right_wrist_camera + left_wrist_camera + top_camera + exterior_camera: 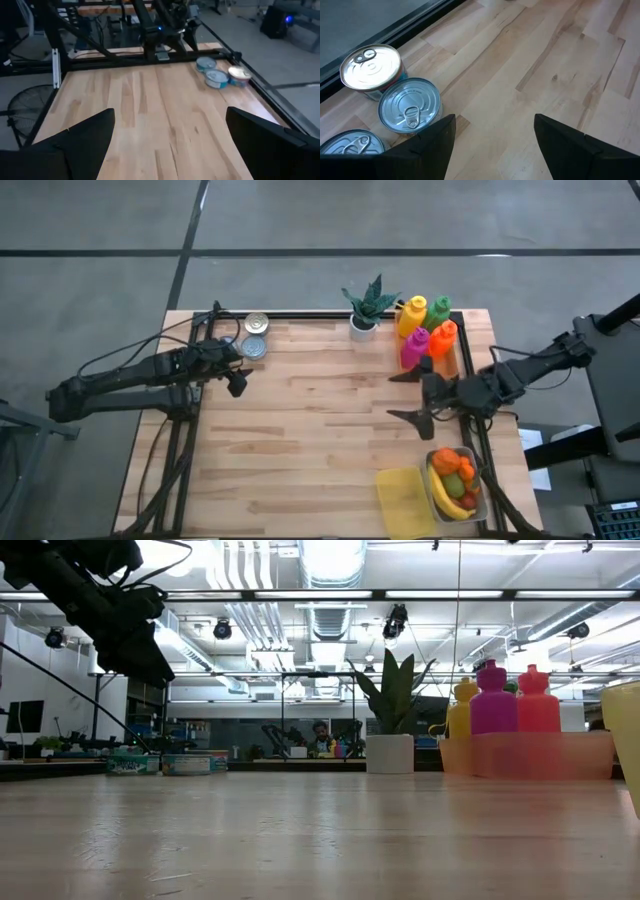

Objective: Pick & Place Food Item
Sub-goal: Put the blue tuna can into the yellow bin

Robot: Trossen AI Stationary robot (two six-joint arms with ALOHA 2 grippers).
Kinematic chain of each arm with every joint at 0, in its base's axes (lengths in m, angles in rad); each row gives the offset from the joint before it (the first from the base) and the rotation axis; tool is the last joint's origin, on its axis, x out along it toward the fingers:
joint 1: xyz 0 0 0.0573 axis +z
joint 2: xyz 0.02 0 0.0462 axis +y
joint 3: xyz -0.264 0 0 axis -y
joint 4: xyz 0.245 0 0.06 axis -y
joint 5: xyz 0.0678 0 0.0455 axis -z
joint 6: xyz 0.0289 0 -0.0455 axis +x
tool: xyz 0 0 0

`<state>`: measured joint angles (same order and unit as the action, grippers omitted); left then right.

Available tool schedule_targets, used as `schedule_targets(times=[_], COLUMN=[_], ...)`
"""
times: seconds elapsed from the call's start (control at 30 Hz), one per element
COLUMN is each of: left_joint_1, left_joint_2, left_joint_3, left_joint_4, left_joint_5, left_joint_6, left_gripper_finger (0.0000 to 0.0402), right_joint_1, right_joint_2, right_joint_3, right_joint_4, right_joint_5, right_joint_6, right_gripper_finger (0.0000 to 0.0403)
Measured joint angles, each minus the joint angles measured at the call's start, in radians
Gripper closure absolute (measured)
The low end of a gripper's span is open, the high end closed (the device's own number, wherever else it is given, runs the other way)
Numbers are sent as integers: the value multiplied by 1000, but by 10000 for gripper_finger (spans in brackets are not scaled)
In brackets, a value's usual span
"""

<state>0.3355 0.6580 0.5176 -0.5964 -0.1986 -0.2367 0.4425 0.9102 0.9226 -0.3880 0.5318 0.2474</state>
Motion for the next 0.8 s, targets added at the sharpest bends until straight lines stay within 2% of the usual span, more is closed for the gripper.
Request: schedule_targets(times=[0.2,0.3,0.43,0.53,0.8], left_joint_1=[0,0,0,0,0], left_joint_2=[0,0,0,0,0], left_joint_3=[0,0,0,0,0], left_joint_4=[0,0,0,0,0], left_joint_5=[0,0,0,0,0], left_joint_6=[0,0,0,0,0], left_gripper_finger=[126,126,126,126,126], right_joint_1=[-142,-213,-277,-282,-282], right_joint_2=[-2,-3,-8,-40,-252], right_joint_3=[-87,-148,-205,-249,-402], right_joint_4=[213,337,358,360,365], right_joint_5=[-218,-289,-328,-330,-331], right_joint_6=[-109,-170,-161,-129,-55], right_gripper_finger=[24,24,24,25,25])
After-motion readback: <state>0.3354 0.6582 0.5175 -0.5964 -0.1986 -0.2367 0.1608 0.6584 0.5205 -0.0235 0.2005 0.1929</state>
